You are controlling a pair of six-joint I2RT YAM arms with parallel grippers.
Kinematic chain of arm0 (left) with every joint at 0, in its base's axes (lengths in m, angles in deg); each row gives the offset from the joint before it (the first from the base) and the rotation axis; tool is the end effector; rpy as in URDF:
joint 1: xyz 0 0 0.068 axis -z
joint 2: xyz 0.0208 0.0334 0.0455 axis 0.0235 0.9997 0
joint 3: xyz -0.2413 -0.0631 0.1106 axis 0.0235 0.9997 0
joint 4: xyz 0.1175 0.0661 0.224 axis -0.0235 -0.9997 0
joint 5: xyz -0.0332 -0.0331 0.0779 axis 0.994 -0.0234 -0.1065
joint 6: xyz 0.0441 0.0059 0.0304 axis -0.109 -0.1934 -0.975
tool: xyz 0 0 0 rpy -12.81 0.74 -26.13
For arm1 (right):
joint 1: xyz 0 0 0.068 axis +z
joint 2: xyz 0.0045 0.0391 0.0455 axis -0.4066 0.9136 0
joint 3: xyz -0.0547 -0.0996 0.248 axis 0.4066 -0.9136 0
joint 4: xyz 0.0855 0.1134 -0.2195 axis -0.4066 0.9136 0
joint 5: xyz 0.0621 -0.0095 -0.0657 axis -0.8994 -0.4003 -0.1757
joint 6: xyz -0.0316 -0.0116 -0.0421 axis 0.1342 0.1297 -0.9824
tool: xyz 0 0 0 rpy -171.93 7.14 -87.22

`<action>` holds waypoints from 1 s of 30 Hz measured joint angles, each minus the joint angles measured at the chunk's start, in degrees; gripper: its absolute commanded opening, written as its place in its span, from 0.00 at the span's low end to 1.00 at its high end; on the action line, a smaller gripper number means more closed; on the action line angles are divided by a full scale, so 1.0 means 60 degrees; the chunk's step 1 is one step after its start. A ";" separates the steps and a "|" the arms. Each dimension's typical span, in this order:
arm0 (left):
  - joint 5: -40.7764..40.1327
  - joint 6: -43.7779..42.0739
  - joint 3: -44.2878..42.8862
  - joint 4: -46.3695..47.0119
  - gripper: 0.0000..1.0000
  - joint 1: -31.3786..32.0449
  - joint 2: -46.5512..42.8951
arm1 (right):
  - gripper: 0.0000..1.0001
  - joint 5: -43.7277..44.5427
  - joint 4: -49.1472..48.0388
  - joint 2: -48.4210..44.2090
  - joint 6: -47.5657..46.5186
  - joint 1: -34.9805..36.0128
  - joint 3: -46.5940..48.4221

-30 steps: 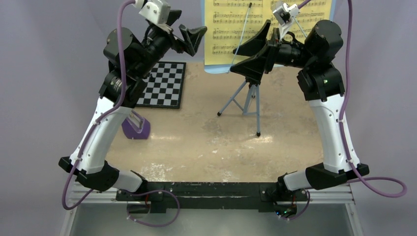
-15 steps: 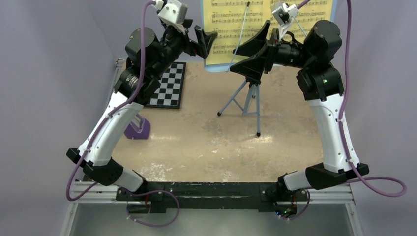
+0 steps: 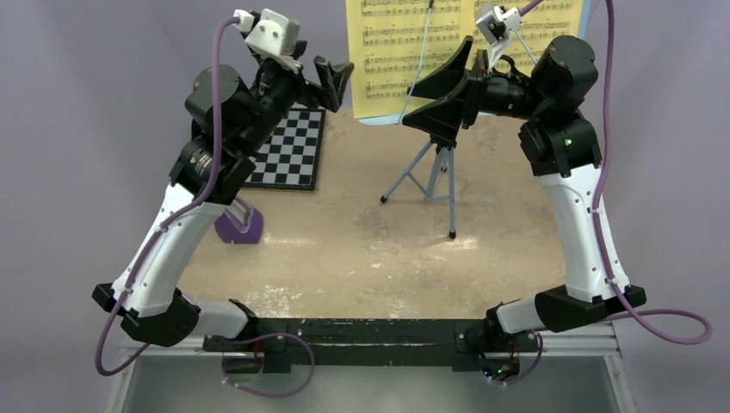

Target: Pack up the instrument practice props

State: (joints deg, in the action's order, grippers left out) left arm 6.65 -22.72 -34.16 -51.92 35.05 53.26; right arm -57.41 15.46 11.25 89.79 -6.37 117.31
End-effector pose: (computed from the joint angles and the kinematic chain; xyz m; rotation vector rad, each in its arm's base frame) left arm 0.2068 -0.1488 0.5700 0.3301 1.3251 -0.5185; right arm 0.2249 0.1042 0.5715 -0.8910 1.3539 1.2710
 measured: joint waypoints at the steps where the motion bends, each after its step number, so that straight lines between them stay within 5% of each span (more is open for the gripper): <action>1: 0.0011 -0.0080 0.0033 0.0004 1.00 -0.0004 -0.0087 | 0.87 0.0000 -0.0007 0.0000 0.0000 0.0000 -0.0007; 15: 0.3483 0.0667 0.0514 0.0590 0.98 -0.0437 0.0033 | 0.87 0.0004 -0.0007 -0.0138 0.0000 0.0000 -0.0182; 23: 0.3366 0.1158 -0.0313 0.0616 0.95 -0.0441 0.1432 | 0.87 0.0011 -0.0007 -0.0200 -0.0011 0.0000 -0.0295; 30: 0.2707 0.0958 -0.0178 0.0357 0.92 -0.0481 0.0900 | 0.87 0.0007 -0.0004 -0.0248 -0.0007 -0.0004 -0.0324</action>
State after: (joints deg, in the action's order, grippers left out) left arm 22.89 -16.97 -35.23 -49.78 32.17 58.66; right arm -57.37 15.44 9.76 89.74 -6.39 115.36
